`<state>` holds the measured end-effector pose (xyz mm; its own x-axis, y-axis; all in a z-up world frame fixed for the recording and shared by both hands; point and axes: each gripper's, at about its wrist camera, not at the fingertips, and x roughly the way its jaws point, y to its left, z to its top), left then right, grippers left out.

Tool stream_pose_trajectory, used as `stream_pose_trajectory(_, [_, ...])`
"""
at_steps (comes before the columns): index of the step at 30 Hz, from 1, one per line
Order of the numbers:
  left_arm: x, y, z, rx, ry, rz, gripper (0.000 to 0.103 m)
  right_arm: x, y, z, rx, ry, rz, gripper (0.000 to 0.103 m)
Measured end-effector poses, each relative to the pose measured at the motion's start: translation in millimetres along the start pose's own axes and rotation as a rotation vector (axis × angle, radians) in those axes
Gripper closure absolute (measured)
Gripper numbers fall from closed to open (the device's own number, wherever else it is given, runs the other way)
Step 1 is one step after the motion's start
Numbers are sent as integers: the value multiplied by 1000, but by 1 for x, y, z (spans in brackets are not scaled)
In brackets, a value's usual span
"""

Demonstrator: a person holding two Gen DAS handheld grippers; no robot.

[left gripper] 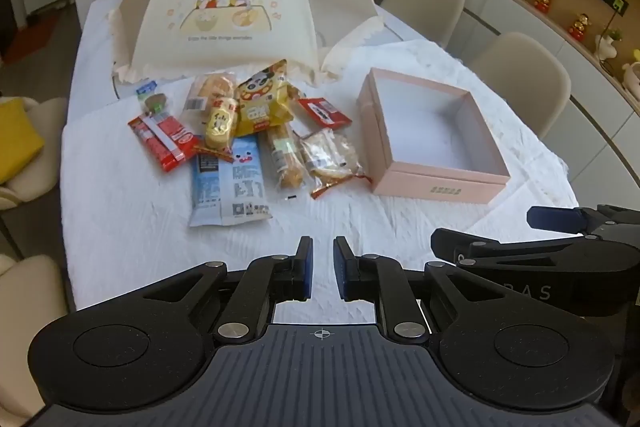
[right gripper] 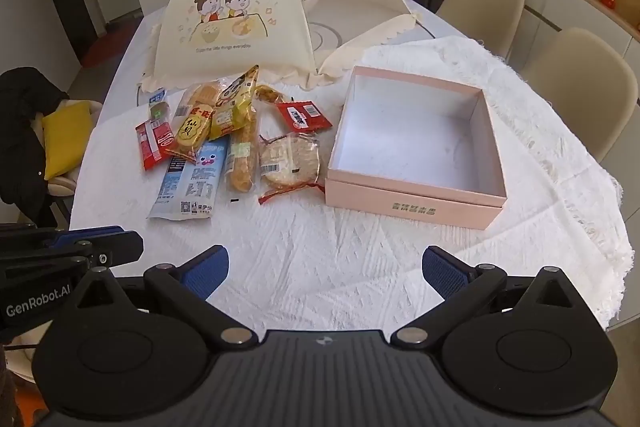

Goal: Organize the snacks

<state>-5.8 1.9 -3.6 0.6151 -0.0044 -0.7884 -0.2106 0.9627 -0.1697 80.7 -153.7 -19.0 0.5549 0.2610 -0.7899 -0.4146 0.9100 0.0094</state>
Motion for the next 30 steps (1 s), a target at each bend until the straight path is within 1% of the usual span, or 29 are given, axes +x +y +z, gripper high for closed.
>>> stream_pose_trajectory(30, [-1, -5, -1, -8, 21, -16, 87, -1, -3, 0, 5, 17, 2, 0])
